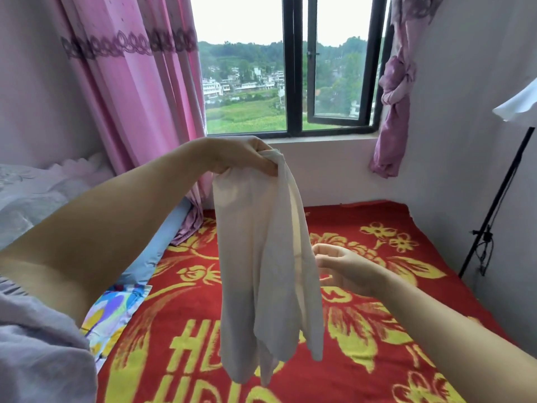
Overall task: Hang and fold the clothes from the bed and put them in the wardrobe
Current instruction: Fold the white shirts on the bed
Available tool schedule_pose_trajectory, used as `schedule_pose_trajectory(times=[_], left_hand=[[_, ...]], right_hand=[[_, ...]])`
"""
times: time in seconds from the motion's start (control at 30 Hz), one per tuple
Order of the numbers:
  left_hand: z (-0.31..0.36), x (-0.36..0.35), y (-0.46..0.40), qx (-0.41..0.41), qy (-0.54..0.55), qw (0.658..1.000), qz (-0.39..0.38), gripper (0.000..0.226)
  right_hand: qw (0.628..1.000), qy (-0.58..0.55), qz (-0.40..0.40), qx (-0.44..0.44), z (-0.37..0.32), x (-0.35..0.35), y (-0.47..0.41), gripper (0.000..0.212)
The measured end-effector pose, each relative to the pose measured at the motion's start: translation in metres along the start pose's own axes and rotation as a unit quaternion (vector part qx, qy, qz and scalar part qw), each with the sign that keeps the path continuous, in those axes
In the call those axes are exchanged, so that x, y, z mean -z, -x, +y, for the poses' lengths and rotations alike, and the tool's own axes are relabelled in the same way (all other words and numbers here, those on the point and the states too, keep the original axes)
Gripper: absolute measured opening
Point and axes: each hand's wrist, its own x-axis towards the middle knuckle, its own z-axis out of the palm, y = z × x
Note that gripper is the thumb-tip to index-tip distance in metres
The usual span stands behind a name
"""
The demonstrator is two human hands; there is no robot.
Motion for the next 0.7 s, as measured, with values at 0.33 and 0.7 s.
schedule_pose_trajectory(times=[0.33, 0.7], left_hand=[[0.003, 0.001, 0.002, 0.024, -0.017, 0.994, 0.109, 0.01], [-0.009, 0.002, -0.008, 0.1, 0.002, 0.981, 0.169, 0.019]], right_hand=[[0.975, 0.205, 0.066, 0.047, 0.016, -0.051, -0.014, 0.087], [0.883, 0.357, 0.305, 0.013, 0.004, 0.016, -0.017, 0.039]])
